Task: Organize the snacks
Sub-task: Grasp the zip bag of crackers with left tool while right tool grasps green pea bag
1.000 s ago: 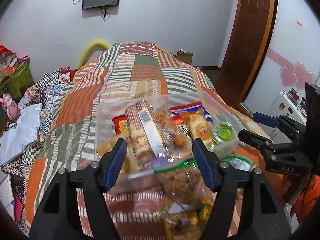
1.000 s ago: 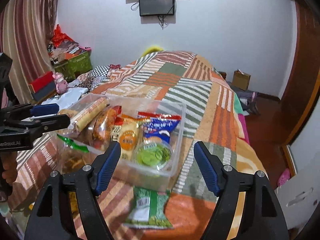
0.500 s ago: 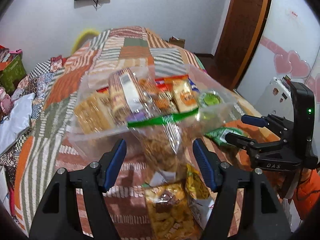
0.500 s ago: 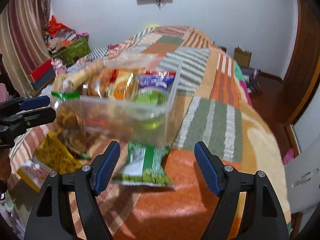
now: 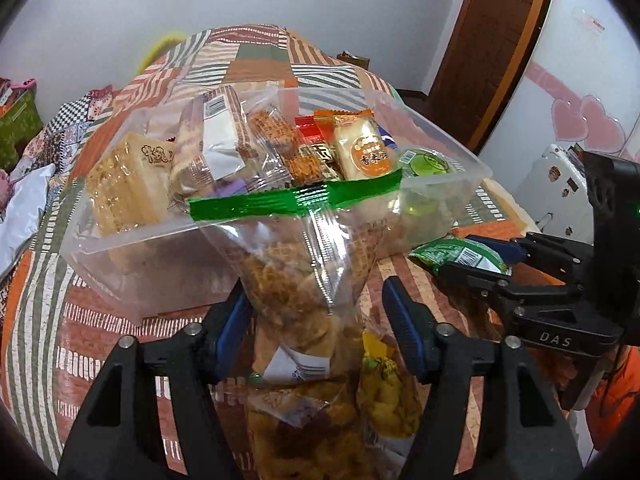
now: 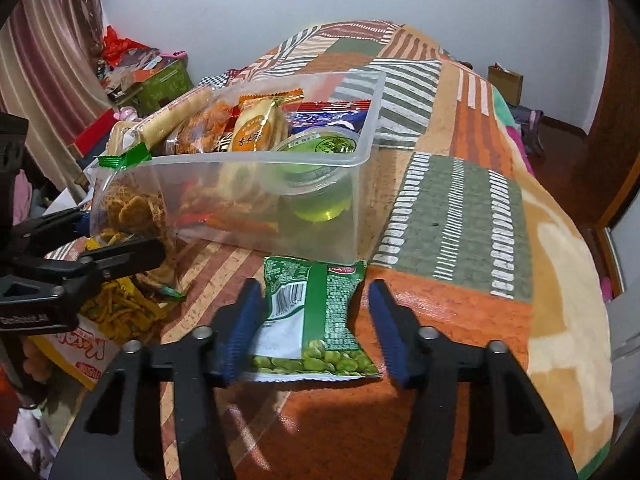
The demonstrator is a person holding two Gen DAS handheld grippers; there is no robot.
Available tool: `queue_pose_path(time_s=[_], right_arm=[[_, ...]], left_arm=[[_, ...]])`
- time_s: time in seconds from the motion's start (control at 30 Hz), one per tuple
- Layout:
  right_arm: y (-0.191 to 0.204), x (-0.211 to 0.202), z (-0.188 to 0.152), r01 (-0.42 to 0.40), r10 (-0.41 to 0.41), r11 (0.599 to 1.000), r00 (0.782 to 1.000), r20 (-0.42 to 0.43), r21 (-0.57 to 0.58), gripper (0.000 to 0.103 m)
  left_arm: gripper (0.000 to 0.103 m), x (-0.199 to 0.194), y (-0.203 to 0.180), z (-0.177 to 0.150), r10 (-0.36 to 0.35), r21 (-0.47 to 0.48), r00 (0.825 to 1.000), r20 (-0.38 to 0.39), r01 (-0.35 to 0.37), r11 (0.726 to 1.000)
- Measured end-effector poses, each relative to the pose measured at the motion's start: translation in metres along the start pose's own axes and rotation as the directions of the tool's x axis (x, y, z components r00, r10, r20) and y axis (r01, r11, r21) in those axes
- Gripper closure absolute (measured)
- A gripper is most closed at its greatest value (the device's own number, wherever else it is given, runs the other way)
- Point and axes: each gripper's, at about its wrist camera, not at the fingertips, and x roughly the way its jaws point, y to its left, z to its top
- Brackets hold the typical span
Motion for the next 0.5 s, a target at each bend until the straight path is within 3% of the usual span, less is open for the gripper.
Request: queue_pose_path(time_s=[0.3,0.5], right_arm=[[0.0,-0.002,-0.004,-0.017,0.017,1.0,1.0,-0.009,-0.004,0.07],[0.003,-0.011,-0.008,-0.01,0.01,1.0,1.0,0.012,-0.016,0.074]], left_arm=[[0.055,-0.007,-0.001,-0.003,0.009,0.015,1.0,0.026,-0.009,1.0],[0.062,-0.023,-0.013,-0.007,-0.006,0.089,0.997,0.082,-0.001,0.996]])
